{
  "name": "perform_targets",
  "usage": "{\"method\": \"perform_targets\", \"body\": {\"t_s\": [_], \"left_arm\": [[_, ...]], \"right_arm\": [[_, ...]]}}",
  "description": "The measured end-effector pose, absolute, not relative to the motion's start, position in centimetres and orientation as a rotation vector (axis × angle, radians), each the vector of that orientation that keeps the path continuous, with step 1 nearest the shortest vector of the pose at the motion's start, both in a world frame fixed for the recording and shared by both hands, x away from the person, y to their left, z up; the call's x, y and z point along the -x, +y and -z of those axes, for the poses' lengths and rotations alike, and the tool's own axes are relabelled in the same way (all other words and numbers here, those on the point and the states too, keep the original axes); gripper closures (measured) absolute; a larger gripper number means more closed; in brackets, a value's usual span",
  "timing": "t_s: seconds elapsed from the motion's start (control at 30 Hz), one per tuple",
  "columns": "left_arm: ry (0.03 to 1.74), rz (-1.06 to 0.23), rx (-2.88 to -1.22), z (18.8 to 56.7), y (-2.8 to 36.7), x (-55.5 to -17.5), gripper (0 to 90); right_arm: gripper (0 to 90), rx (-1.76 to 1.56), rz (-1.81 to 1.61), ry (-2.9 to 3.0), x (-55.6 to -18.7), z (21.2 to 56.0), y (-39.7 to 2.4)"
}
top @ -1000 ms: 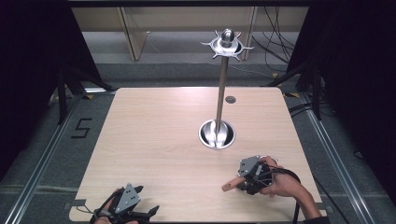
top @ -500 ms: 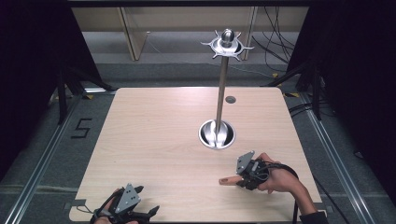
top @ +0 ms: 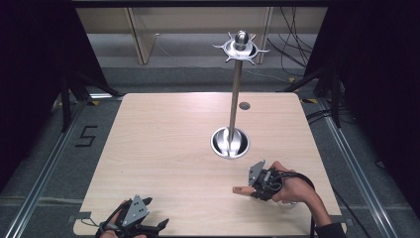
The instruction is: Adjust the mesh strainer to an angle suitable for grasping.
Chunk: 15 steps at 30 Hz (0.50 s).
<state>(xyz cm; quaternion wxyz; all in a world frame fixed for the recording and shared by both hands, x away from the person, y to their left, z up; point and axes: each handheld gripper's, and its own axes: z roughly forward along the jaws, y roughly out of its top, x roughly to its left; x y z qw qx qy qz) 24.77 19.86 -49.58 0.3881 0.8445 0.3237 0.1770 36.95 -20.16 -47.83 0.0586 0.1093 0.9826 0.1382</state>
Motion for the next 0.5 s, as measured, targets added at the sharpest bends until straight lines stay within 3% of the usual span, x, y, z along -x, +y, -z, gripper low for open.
{"method": "perform_targets", "body": {"t_s": [0.17, 0.5], "left_arm": [[0.813, -0.476, -2.145, 49.6, 19.9, -24.8, 14.8], [0.805, -0.48, -2.135, 49.5, 19.9, -24.8, 14.8]], "right_arm": [[68.1, -0.299, -0.444, 2.961, -37.3, 47.9, -20.0], [68.2, -0.536, -0.605, 2.839, -37.5, 46.7, -21.4]]}}
